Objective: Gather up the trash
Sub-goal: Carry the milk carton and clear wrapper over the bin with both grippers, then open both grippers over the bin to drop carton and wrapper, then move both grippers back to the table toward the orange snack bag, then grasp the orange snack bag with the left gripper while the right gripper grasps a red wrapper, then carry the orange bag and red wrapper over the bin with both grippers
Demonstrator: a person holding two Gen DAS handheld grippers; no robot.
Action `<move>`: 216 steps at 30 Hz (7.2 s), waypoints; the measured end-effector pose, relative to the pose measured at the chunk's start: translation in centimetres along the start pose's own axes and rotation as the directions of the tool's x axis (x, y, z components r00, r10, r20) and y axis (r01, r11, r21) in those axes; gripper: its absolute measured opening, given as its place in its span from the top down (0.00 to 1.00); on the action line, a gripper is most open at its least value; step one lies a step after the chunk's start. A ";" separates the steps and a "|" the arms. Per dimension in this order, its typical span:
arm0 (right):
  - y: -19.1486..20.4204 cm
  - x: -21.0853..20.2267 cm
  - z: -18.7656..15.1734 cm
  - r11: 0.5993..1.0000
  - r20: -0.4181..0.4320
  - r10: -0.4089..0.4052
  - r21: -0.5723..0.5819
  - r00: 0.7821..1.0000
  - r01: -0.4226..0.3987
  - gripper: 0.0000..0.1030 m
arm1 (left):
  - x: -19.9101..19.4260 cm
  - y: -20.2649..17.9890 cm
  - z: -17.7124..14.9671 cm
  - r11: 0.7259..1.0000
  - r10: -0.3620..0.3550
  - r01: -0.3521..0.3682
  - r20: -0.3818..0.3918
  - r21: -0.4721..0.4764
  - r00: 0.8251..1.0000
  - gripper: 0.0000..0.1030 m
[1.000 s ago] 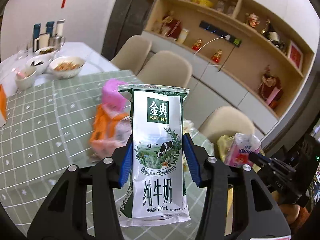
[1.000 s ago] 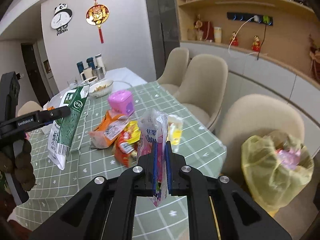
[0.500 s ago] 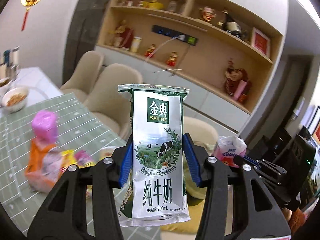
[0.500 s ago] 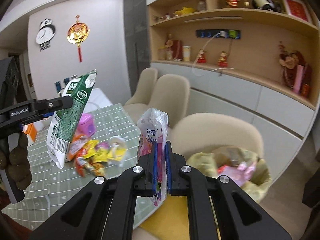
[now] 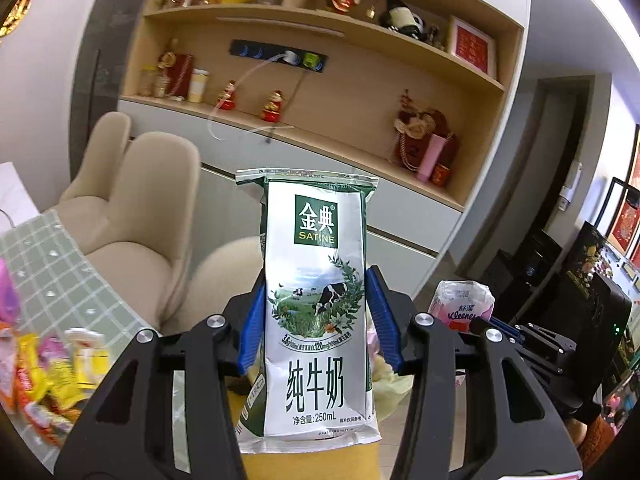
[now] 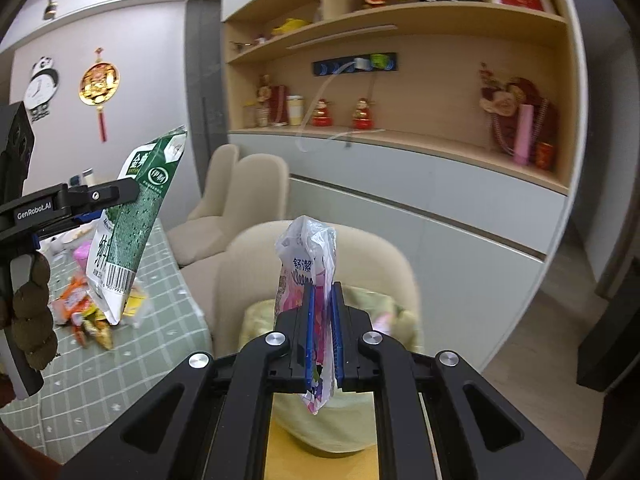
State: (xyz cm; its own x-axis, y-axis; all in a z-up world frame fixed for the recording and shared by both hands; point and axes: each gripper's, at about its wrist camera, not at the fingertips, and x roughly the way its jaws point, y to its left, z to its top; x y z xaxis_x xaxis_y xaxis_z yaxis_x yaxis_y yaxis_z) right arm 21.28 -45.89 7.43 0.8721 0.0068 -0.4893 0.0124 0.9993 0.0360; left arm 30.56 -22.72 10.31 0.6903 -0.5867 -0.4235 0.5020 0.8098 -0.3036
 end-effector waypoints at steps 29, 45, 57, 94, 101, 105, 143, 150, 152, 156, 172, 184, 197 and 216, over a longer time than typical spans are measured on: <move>-13.4 6.1 -2.7 0.973 -0.111 -0.136 0.173 0.985 0.154 0.91 | 27.9 -7.0 -10.0 0.994 0.006 0.059 -0.566 0.096 0.825 0.56; -5.4 15.2 -1.4 0.983 -0.237 0.135 0.157 0.962 -0.099 0.91 | 14.1 0.5 -6.8 0.998 -0.007 -0.019 -0.367 -0.067 0.930 0.41; -0.7 20.5 -5.7 0.985 -0.478 0.162 0.128 0.863 -0.114 0.90 | 3.0 10.3 -9.2 0.952 0.196 -0.262 -0.340 -0.160 0.920 0.38; 25.9 7.1 -5.3 0.923 -0.312 0.344 -0.063 0.886 -0.380 0.50 | -22.4 30.7 -18.0 0.738 0.441 -0.523 -0.281 -0.426 0.852 0.38; 27.3 7.5 -5.8 0.898 -0.310 0.384 -0.095 0.870 -0.430 0.50 | -21.2 29.1 -18.1 0.780 0.424 -0.511 -0.294 -0.361 0.856 0.38; 27.4 9.1 -5.0 0.837 -0.327 0.470 -0.129 0.820 -0.532 0.50 | -21.6 27.0 -16.5 0.731 0.516 -0.569 -0.240 -0.376 0.822 0.37; 31.0 16.2 -5.4 0.736 -0.390 0.556 -0.180 0.734 -0.653 0.44 | -16.1 37.0 -14.6 0.502 0.608 -0.698 -0.366 -0.510 0.705 0.57; 36.5 14.8 -6.4 0.605 -0.428 0.623 -0.268 0.655 -0.750 0.44 | -23.2 35.8 -12.7 0.484 0.690 -0.703 -0.266 -0.521 0.673 0.57; 38.4 15.0 -6.4 0.564 -0.432 0.635 -0.307 0.640 -0.767 0.44 | -24.3 35.6 -12.4 0.475 0.714 -0.720 -0.257 -0.506 0.651 0.57; 41.8 16.1 -6.7 0.522 -0.455 0.633 -0.345 0.626 -0.780 0.49 | -25.6 35.0 -12.9 0.470 0.717 -0.704 -0.236 -0.532 0.656 0.56; 36.6 13.5 -4.4 0.600 -0.427 0.610 -0.302 0.668 -0.741 0.78 | -23.5 29.8 -12.8 0.586 0.660 -0.657 -0.191 -0.474 0.726 0.56; 25.2 9.4 0.4 0.764 -0.226 0.550 -0.252 0.804 -0.594 0.78 | -18.1 21.2 -6.6 0.783 0.554 -0.547 -0.068 -0.294 0.830 0.56; 10.8 7.0 3.9 0.948 -0.041 0.288 -0.130 0.957 -0.291 0.77 | -8.1 11.5 0.8 0.943 0.327 -0.325 0.017 -0.067 0.945 0.55; 0.0 8.4 4.1 1.000 -0.042 0.024 0.011 0.999 -0.024 0.77 | 11.0 4.4 -1.1 0.996 0.021 0.003 -0.250 0.094 0.968 0.55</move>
State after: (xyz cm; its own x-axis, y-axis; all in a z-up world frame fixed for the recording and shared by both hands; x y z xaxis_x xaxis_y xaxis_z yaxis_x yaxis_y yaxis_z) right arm 30.56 -46.01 6.89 0.8508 0.0324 -0.5244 -0.0026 0.9983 0.0574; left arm 39.80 -25.63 3.39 0.5484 -0.5503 -0.6296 0.5509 0.8042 -0.2231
